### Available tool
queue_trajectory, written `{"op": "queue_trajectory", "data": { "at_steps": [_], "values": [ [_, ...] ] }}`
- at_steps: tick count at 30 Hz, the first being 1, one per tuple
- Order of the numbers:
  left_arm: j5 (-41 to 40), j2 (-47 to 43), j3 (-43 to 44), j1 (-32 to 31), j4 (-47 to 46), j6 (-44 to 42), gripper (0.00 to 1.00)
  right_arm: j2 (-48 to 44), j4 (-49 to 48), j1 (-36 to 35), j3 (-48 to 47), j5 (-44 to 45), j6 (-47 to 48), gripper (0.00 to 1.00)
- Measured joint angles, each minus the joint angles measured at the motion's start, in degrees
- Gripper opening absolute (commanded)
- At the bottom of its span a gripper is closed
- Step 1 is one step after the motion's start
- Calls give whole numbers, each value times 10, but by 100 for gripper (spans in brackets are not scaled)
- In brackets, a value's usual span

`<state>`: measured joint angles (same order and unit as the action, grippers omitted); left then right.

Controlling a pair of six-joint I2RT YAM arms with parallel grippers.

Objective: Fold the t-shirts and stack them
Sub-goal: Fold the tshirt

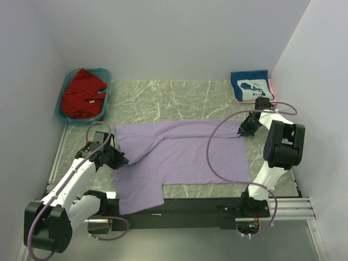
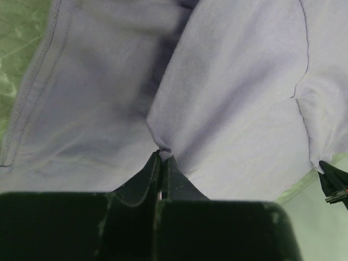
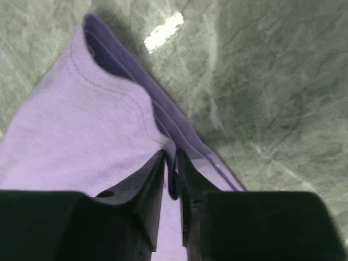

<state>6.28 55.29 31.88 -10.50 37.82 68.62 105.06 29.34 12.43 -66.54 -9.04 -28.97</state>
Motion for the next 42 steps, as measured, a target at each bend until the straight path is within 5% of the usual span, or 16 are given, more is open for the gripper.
{"op": "queue_trajectory", "data": {
  "at_steps": [8,16,26,34,42],
  "values": [
    [-16,-41,6,-1,33,-5,37,-28,9,0,3,57,-3,53],
    [-96,-92,56,-1,71,-39,65,-171,-26,-11,42,79,-13,63],
    [-177,70,134,43,-43,-159,62,-168,-108,-71,49,-39,-7,61],
    [-166,304,240,83,-153,-229,35,-62,-117,-54,15,-70,-2,59],
    [-160,453,322,83,-174,-256,24,30,-143,-39,-40,-89,-15,55]
  ]
}}
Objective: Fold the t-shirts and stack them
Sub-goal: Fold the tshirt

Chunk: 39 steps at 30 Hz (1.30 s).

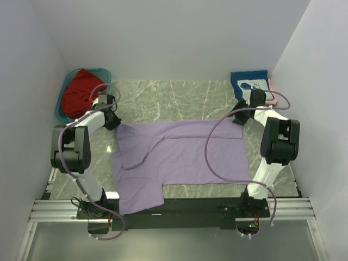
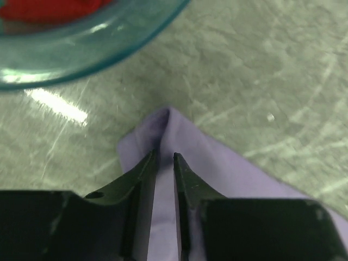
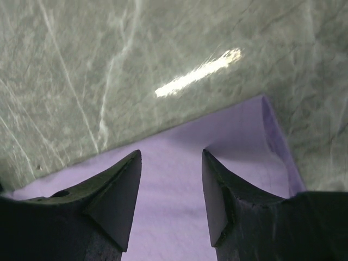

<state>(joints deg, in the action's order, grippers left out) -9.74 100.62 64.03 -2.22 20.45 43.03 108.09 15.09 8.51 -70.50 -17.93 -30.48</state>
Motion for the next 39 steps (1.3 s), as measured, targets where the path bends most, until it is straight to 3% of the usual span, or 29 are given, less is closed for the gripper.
{"op": "queue_trajectory", "data": {
  "at_steps": [10,14,17,25,27,30,35,39],
  "values": [
    [-23,110,97,8,5,-4,15,96,-2,48,-79,-42,-21,53],
    [-24,144,140,10,5,-5,16,121,8,50,-115,-49,-22,53],
    [-26,157,161,10,5,-8,24,136,14,50,-137,-55,-21,53],
    [-38,144,166,3,19,-35,62,128,34,50,-146,-46,-12,59],
    [-52,125,166,-2,33,-43,74,110,48,47,-145,-36,-6,62],
    [-83,77,167,-18,58,-57,84,55,65,41,-131,-19,1,65],
    [-115,-29,165,-74,88,-69,84,-90,81,-2,-85,14,7,66],
    [-134,-132,111,-150,93,-79,79,-204,85,-63,-25,38,12,65]
  ]
}}
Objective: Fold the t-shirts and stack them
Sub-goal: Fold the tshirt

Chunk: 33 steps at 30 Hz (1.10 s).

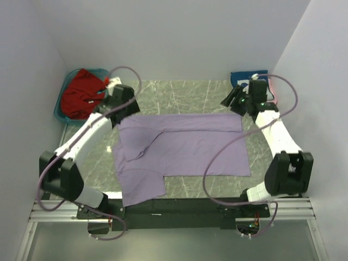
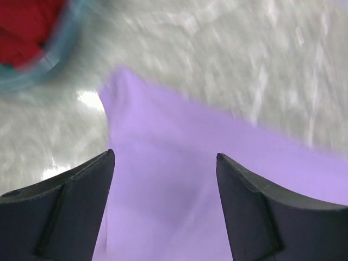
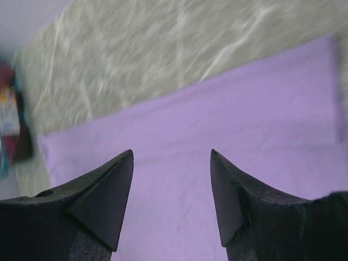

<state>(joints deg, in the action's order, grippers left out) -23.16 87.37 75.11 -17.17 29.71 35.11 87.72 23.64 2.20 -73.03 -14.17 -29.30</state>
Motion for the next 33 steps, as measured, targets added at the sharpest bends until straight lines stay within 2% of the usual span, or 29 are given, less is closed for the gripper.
{"op": "queue_trajectory", "data": {
  "at_steps": [5,9,12,16,22,33],
  "values": [
    [-38,-82,-99,-143,25,-8,77,-101,-4,-101,106,14,2,65],
    [-78,-86,-156,-256,42,-16,85,-172,-10,-164,202,11,-2,71],
    [-124,-64,-169,-303,48,-26,89,-223,-21,-179,265,10,-7,75],
    [-177,4,-169,-328,35,-52,90,-274,-42,-187,321,11,-12,77],
    [-217,106,-160,-329,28,-77,89,-311,-58,-188,355,15,-13,79],
    [-250,162,-143,-327,24,-79,84,-318,-85,-188,380,16,-18,79]
  ]
}}
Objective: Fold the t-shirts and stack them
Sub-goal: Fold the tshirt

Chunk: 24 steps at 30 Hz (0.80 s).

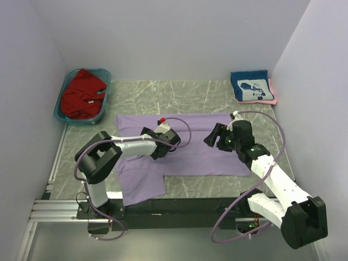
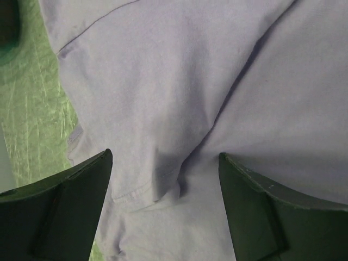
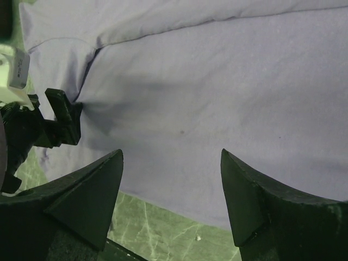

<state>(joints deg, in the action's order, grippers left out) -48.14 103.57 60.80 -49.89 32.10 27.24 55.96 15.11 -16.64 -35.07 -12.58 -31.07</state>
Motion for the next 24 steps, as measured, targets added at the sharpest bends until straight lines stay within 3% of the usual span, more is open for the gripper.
{"op": "queue_trajectory", "data": {
  "at_steps": [12,24],
  "values": [
    [4,-1,3,14,6,-6,82,29,-31,0,6,-10,0,79],
    [24,-62,3,24,17,-22,77,58,-46,-1,10,-23,0,78]
  ]
}}
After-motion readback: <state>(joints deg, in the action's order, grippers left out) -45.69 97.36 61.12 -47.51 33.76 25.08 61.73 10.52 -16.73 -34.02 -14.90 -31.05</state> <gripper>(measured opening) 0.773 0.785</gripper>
